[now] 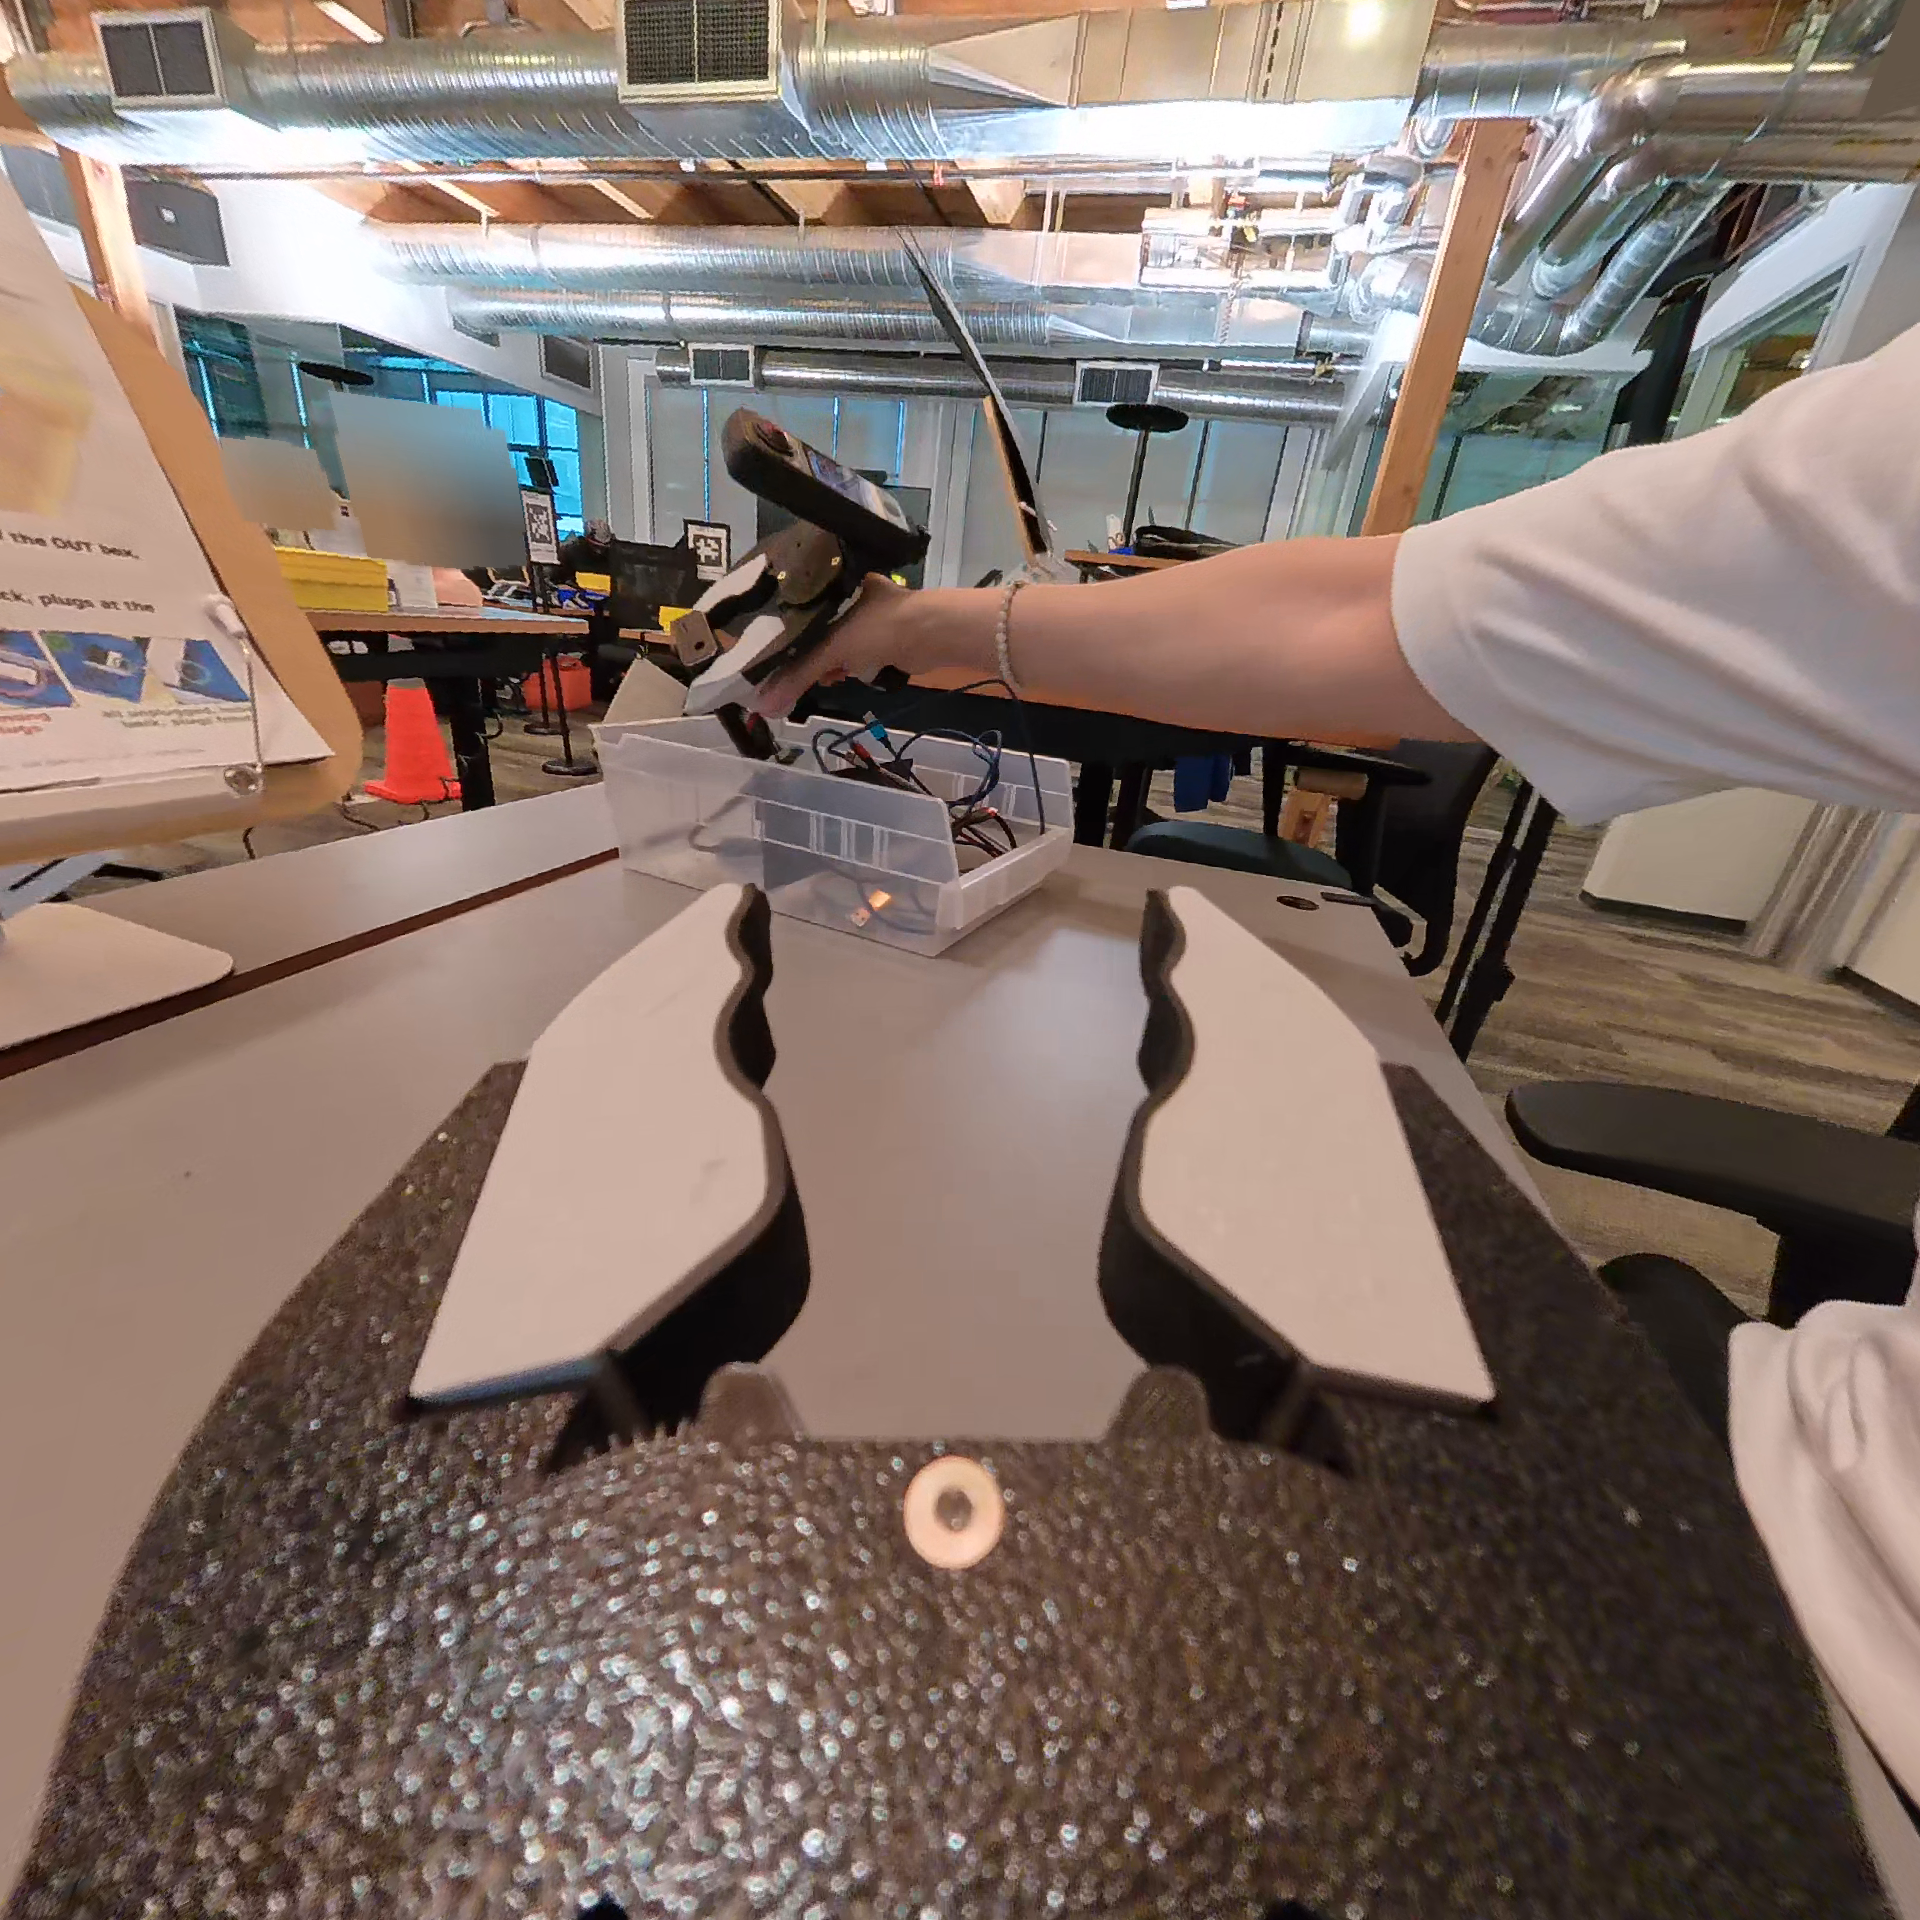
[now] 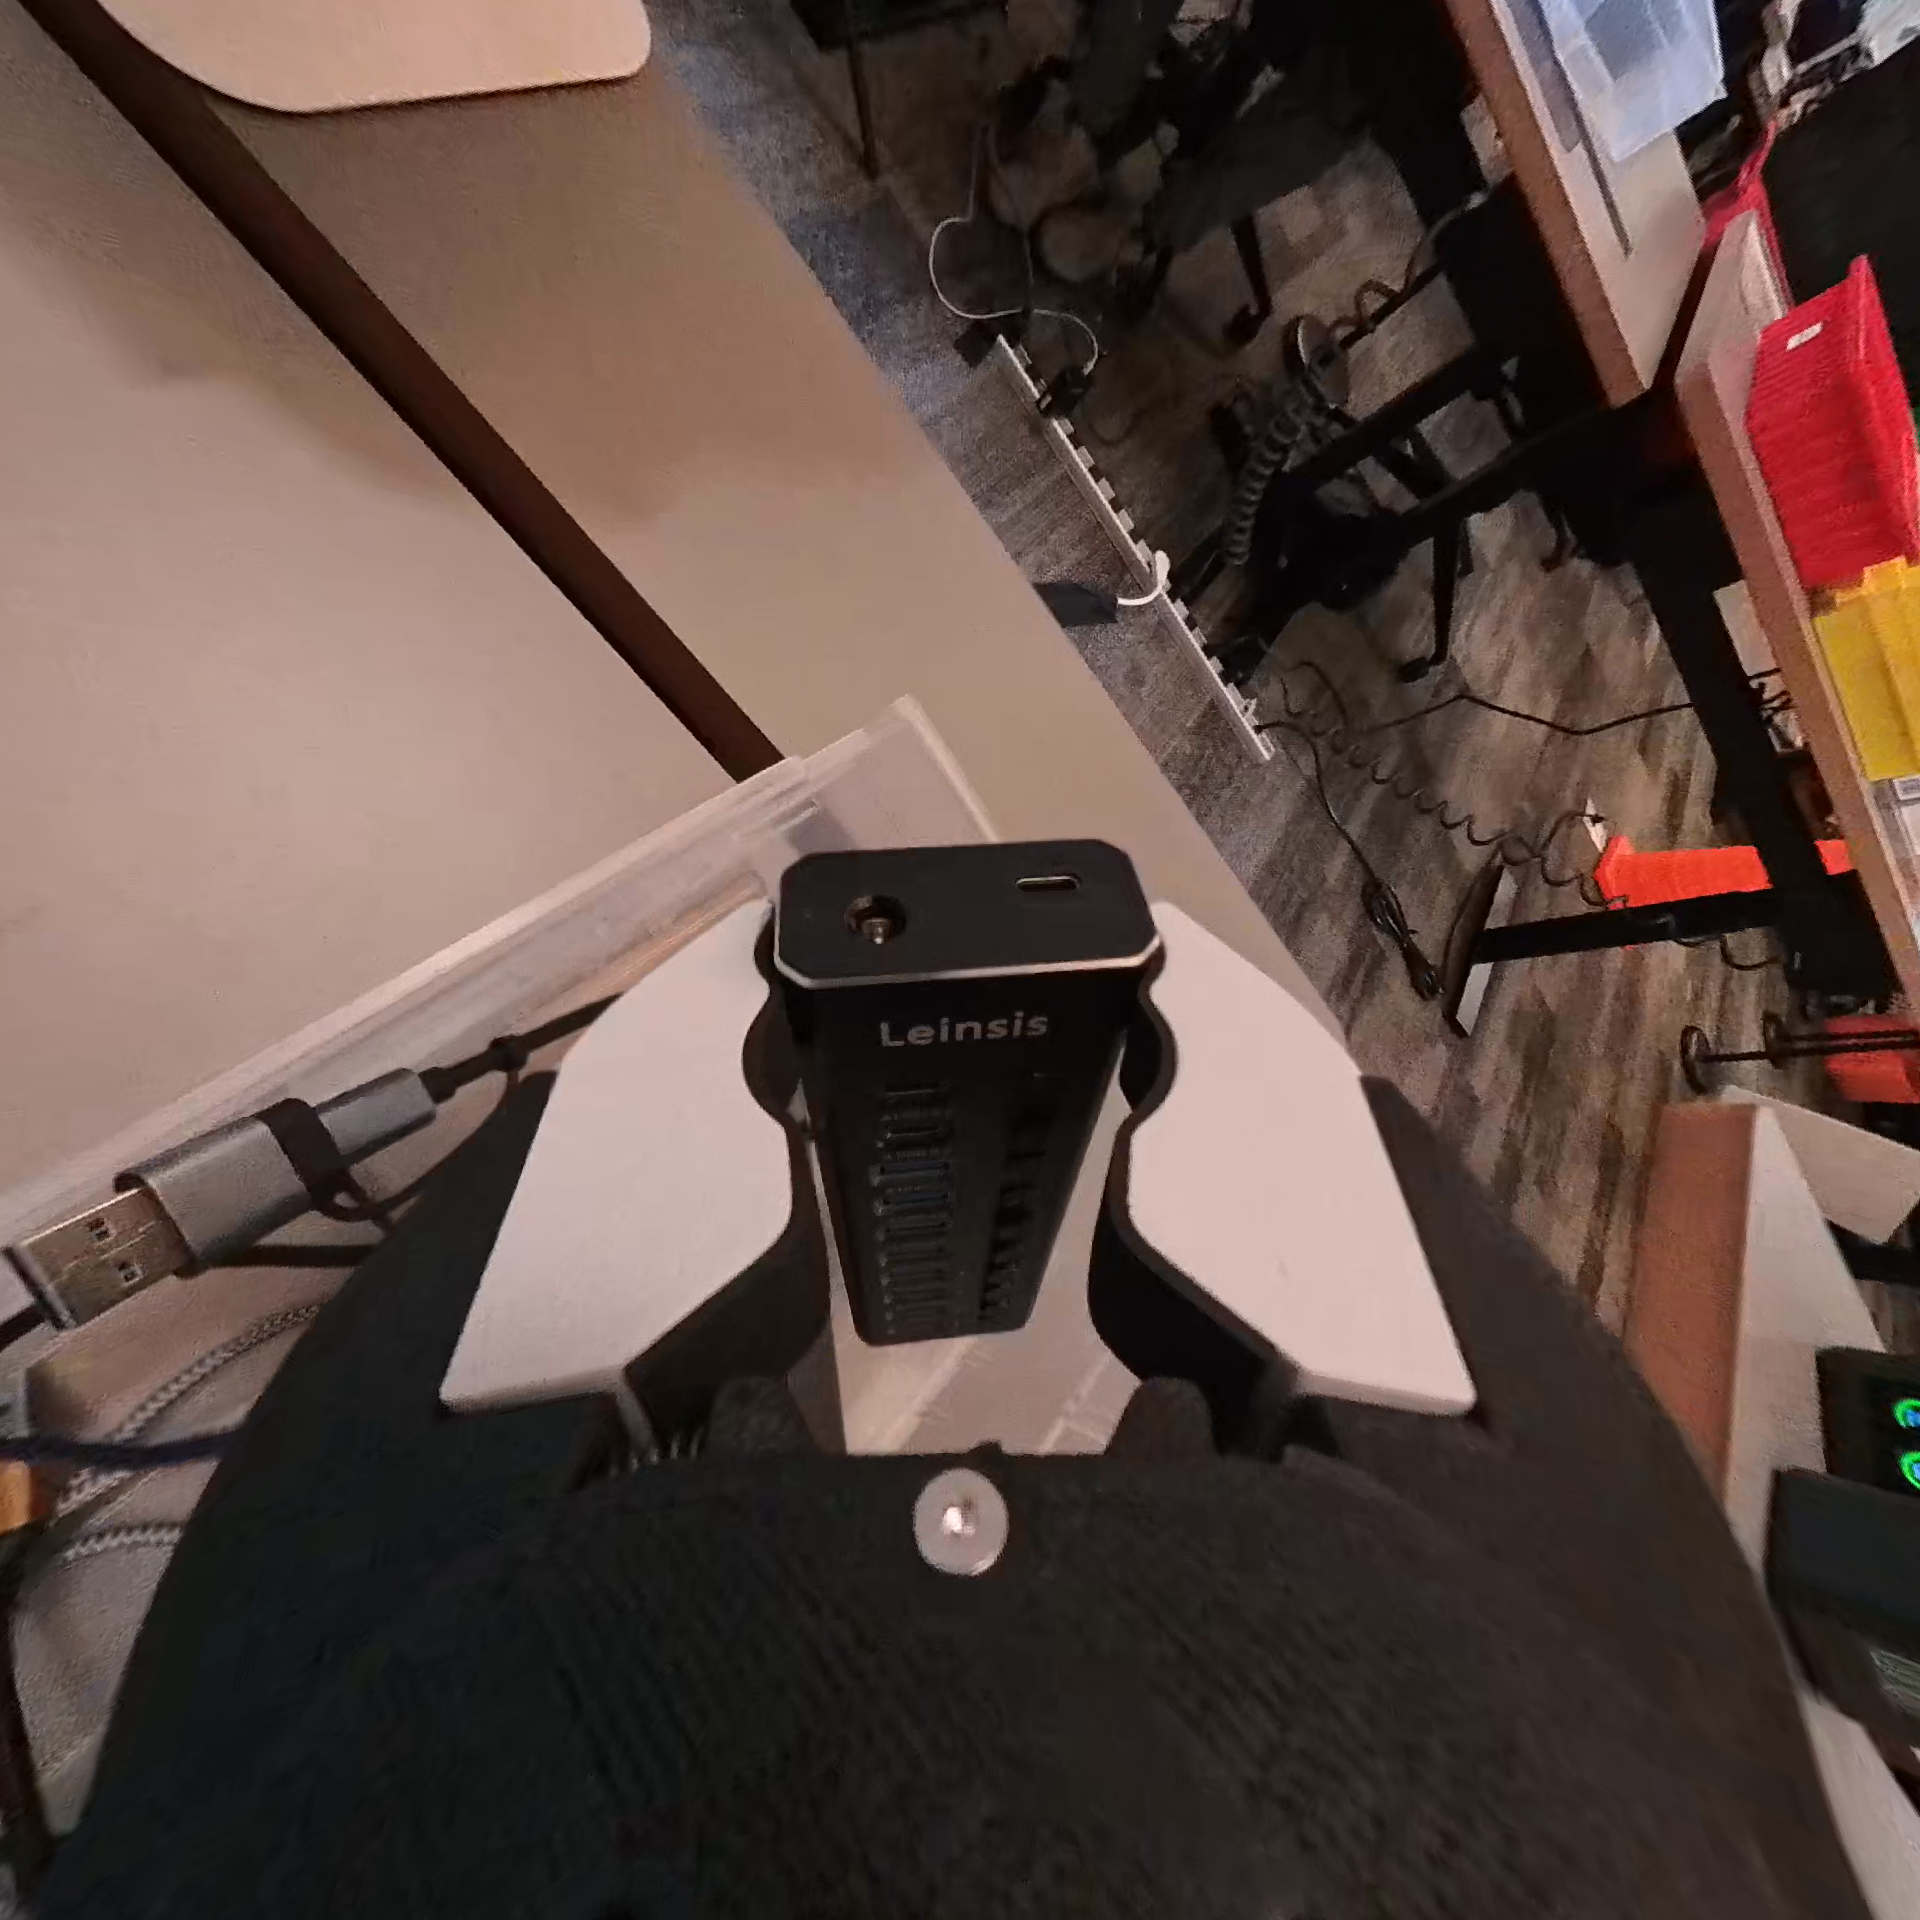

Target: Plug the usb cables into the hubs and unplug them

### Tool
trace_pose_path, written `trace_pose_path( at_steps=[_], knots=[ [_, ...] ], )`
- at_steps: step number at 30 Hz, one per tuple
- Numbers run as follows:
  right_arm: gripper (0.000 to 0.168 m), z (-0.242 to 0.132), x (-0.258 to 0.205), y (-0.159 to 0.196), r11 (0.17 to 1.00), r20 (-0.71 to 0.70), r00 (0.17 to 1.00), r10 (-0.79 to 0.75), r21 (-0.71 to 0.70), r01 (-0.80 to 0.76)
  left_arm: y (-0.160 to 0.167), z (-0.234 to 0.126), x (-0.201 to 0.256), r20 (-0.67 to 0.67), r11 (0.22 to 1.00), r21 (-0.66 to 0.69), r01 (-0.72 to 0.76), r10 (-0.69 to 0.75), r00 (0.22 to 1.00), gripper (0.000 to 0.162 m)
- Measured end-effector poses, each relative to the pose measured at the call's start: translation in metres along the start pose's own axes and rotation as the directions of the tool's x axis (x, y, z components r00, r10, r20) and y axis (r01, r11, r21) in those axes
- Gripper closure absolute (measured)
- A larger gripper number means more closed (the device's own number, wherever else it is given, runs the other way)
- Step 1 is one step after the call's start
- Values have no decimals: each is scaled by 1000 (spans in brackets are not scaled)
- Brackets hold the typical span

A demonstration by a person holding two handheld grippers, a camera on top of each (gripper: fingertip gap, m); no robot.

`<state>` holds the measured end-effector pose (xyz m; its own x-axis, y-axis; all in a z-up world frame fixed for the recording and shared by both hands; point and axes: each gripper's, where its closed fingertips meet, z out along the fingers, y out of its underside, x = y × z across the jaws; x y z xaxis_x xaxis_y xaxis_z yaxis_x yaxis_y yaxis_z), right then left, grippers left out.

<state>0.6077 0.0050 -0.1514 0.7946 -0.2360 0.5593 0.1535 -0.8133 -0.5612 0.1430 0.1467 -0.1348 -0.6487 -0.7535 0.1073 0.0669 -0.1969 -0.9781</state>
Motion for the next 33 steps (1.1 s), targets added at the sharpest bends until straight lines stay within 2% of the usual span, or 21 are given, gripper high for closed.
trace_pose_path(
  at_steps=[4,8,11,13,18,23,27,29,31,33],
  knots=[
    [106,6,-7,3,999,36,998,-46,22,45,7,3,2,-17,1000,-24,15,-15,1000,94],
    [105,9,-8,14,997,36,997,-64,-49,66,10,6,6,-33,999,-39,12,-13,999,94],
    [115,0,-8,5,999,46,998,-43,-26,44,8,6,7,-36,999,-37,10,-11,999,94],
    [116,-13,2,-10,999,9,1000,21,38,-22,6,5,7,-36,999,-34,8,-9,999,94],
    [115,-68,14,-33,961,-50,976,212,192,-199,-4,1,8,-35,1000,-15,0,0,999,94],
    [120,-146,-29,-29,899,-64,940,336,320,-300,-7,4,14,-59,1000,-11,9,-10,998,96],
    [125,-210,-85,-19,795,-15,903,430,480,-371,7,16,18,-46,997,-72,34,-37,998,98],
    [126,-235,-103,-9,711,11,861,509,559,-427,20,26,18,-16,990,-123,62,-64,998,98],
    [125,-253,-118,0,629,65,825,562,614,-477,35,38,16,49,977,-172,124,-117,992,99],
    [125,-265,-123,13,582,64,788,612,639,-504,47,56,11,143,955,-196,224,-198,970,99]
  ],
)
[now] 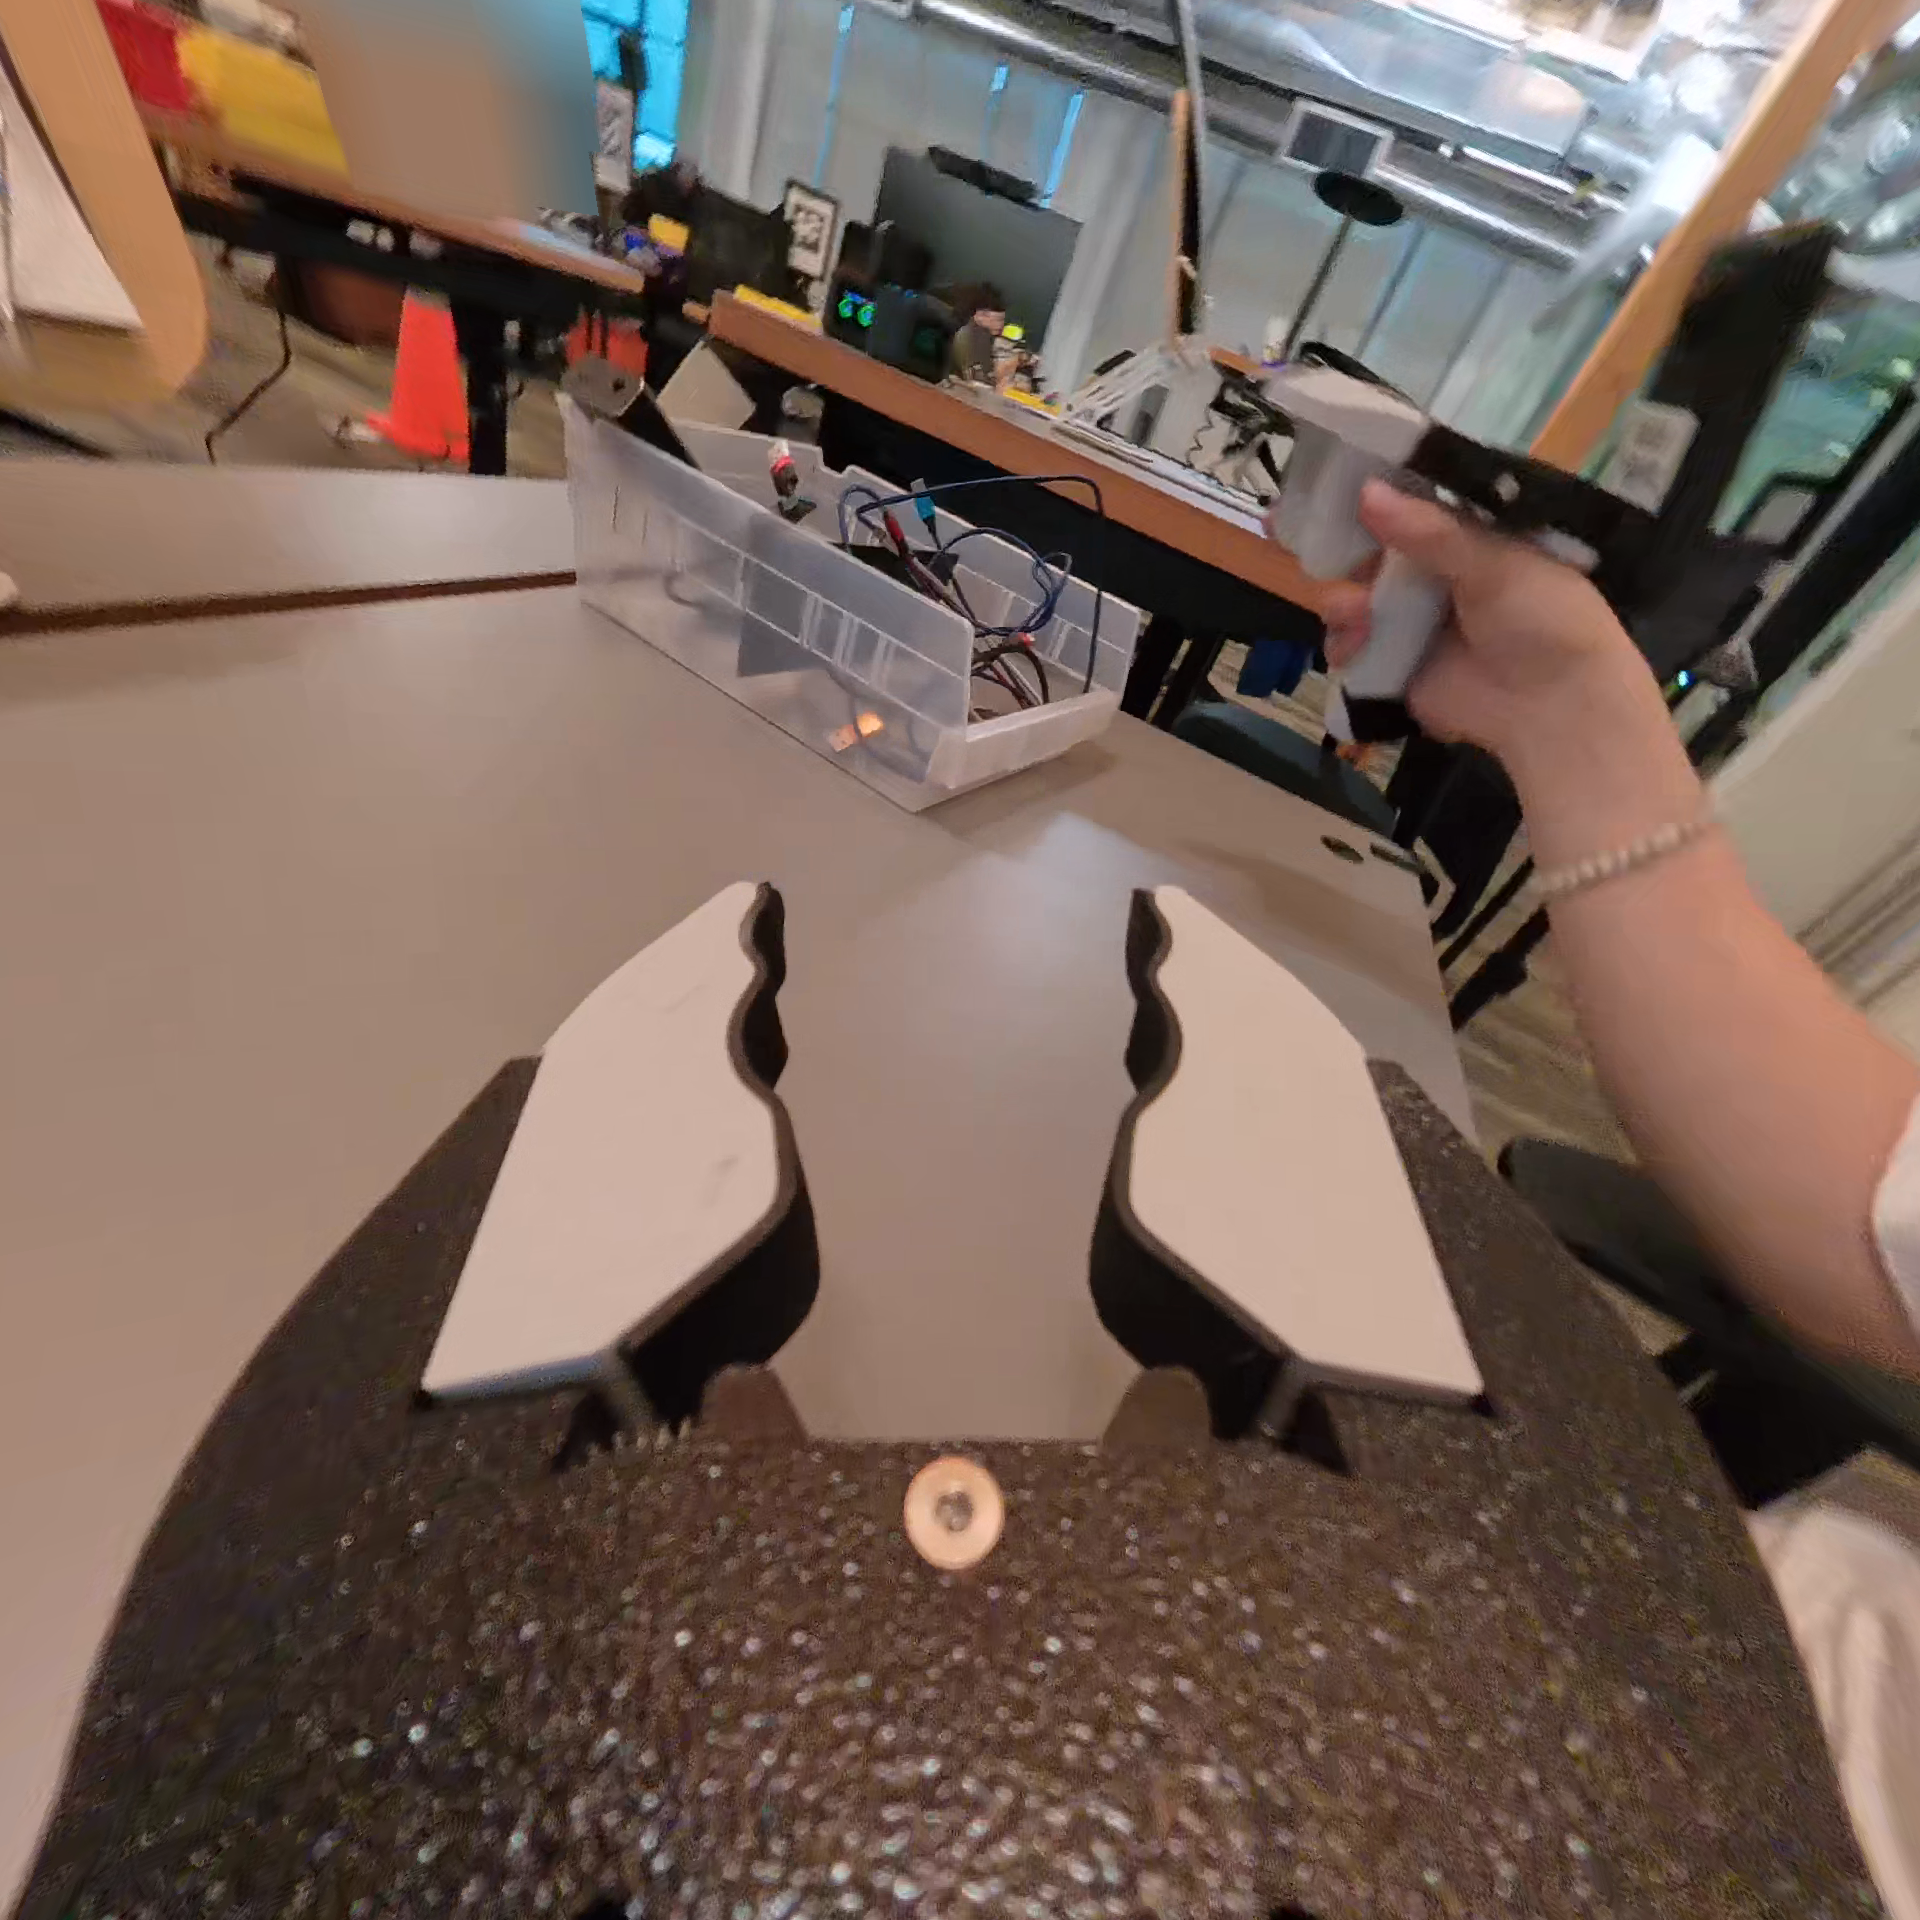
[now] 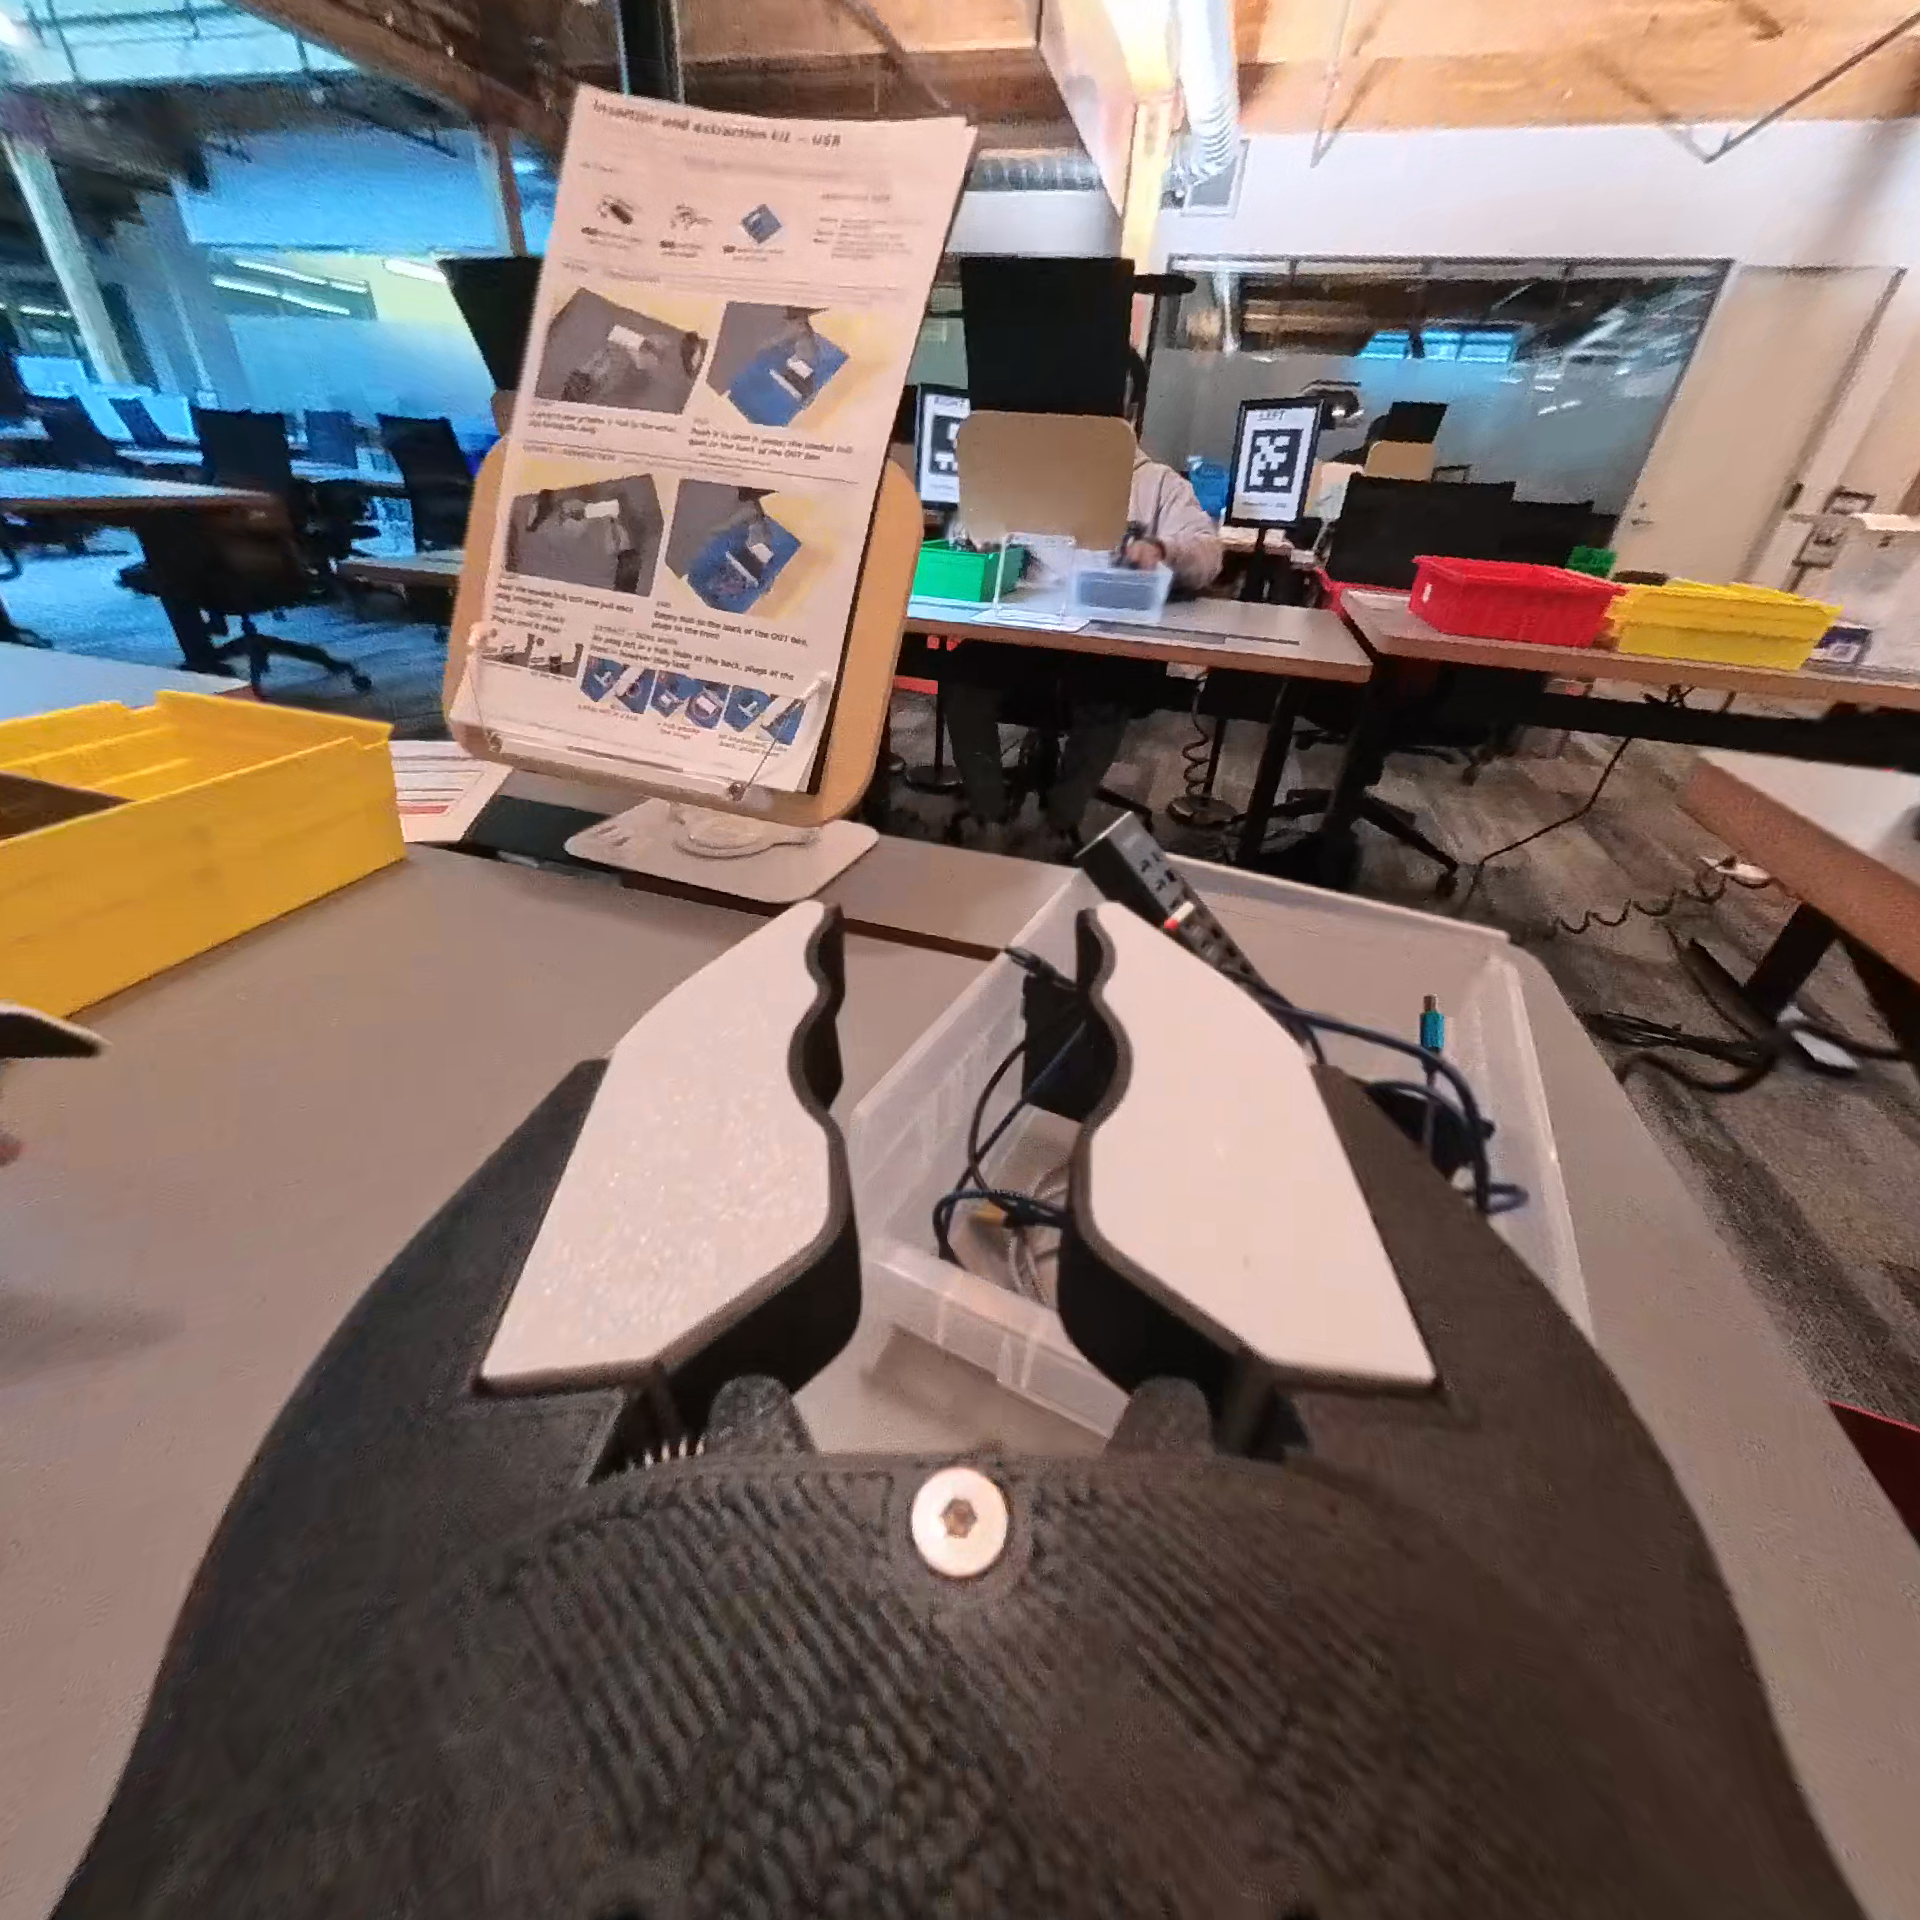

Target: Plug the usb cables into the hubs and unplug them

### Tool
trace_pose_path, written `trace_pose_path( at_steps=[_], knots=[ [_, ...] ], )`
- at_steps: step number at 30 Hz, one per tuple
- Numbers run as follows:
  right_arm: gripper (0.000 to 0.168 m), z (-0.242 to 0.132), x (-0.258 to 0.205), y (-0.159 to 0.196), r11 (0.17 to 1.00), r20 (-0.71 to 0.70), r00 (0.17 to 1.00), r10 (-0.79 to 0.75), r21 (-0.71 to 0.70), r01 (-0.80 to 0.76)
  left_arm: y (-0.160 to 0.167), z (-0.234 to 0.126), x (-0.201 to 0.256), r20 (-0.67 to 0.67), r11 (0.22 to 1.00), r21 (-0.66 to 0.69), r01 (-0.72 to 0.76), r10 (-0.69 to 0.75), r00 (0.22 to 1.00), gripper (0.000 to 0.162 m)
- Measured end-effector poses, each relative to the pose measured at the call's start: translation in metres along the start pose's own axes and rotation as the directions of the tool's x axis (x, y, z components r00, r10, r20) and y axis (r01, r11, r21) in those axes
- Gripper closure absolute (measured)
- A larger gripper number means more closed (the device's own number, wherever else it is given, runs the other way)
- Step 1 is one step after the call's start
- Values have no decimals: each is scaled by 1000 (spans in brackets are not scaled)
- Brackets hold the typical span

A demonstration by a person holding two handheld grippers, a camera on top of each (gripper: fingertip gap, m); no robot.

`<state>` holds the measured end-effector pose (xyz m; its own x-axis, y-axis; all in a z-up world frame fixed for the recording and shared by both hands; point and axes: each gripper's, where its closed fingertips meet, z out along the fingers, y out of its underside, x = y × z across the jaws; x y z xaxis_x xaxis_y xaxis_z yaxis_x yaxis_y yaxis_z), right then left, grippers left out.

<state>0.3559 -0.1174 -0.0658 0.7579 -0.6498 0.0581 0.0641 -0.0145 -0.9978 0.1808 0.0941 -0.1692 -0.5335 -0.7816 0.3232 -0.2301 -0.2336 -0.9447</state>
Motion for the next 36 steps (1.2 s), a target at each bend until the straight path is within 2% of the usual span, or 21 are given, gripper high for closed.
trace_pose_path(
  at_steps=[2,4,9,11,14,18,20,24,27,28,30,32,36],
  knots=[
    [126,-9,5,2,1000,-32,999,-12,15,13,-6,26,6,22,998,15,61,-62,998,101],
    [125,-10,8,4,999,-21,999,-24,-35,23,-18,56,9,48,998,19,65,-66,997,107],
    [125,-21,20,-11,999,-64,997,-38,11,38,-49,140,-1,117,987,-162,5,14,993,105],
    [125,-24,21,-14,1000,-46,999,-14,26,15,-58,174,-6,140,968,-248,30,5,990,95],
    [126,-29,29,-14,999,-66,998,-19,35,22,-53,222,-18,205,906,-417,75,13,979,82],
    [128,-38,43,-19,997,-113,994,-7,74,15,-32,266,-45,337,830,-533,163,31,941,84],
    [128,-40,46,-19,997,-109,994,10,76,-2,-18,278,-61,407,786,-573,230,29,913,83],
    [128,-39,48,-17,997,-99,995,24,75,-17,7,299,-73,448,708,-630,319,-3,894,82],
    [128,-34,41,-14,997,-63,997,37,67,-32,26,310,-77,439,668,-666,333,-9,898,104],
    [128,-31,38,-13,997,-50,998,38,62,-35,34,311,-77,430,645,-688,332,-6,903,120],
    [128,-28,31,-11,998,-26,999,33,52,-31,39,309,-87,452,645,-697,312,58,890,132],
    [128,-26,25,-13,999,-13,1000,12,50,-12,38,299,-102,448,638,-736,225,210,869,141],
    [128,-26,18,-15,999,3,1000,-15,47,15,38,261,-110,369,611,-776,154,242,898,147]
  ],
)
